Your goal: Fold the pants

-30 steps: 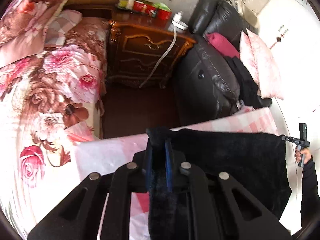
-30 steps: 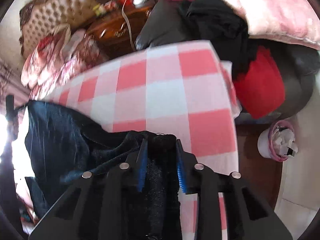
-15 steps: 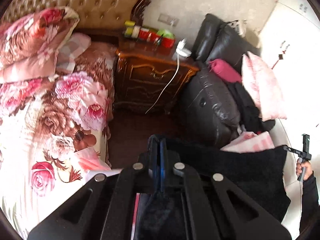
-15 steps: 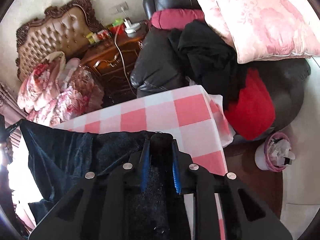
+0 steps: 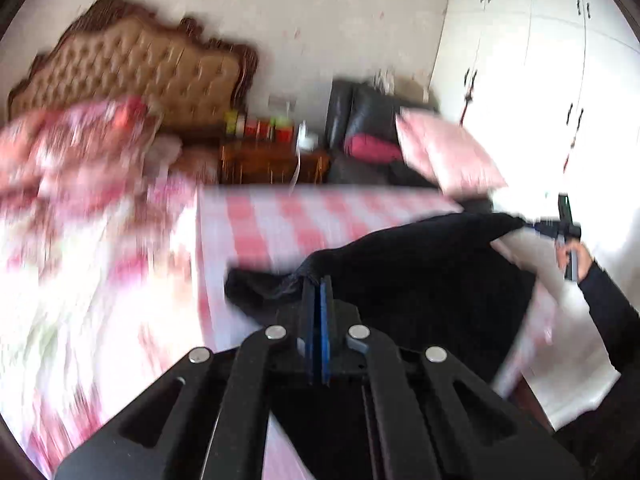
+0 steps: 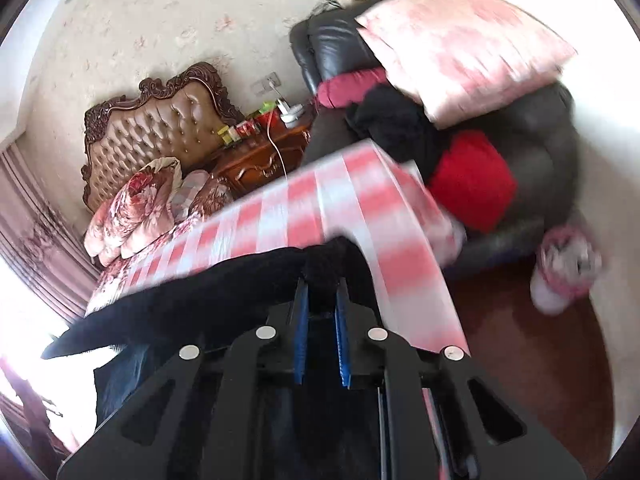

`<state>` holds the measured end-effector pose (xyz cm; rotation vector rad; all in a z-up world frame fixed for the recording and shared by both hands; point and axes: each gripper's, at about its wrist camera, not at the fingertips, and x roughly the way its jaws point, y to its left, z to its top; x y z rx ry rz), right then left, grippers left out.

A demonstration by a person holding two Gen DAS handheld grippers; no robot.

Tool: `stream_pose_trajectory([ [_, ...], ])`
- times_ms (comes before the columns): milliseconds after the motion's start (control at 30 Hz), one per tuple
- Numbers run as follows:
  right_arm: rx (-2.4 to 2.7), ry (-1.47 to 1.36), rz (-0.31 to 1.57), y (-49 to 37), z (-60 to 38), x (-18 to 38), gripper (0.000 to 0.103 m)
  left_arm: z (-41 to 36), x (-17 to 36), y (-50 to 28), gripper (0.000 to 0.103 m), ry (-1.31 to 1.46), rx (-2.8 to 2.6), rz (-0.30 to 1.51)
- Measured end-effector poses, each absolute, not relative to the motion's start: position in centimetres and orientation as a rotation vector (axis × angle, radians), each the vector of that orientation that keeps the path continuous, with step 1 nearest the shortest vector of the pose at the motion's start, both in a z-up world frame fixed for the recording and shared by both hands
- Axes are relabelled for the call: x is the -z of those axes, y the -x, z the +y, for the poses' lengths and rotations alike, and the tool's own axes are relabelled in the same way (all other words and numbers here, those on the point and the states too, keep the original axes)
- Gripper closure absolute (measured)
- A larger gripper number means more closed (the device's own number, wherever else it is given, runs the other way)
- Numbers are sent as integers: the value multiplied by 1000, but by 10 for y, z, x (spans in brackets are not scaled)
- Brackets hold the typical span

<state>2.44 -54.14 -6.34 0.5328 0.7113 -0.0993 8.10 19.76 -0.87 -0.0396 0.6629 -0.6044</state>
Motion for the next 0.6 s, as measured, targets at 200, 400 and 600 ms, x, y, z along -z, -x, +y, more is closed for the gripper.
stream_pose_trajectory([
  [200, 152, -560, 857, 39, -534, 117, 87, 197, 124, 23, 82, 108, 507, 892],
  [400, 226, -589, 882, 66, -539, 123, 81, 216, 122, 56, 41, 311, 462, 843],
  [600, 137, -649, 836, 65, -532, 112, 14, 246, 134, 55, 43, 814, 458, 837],
])
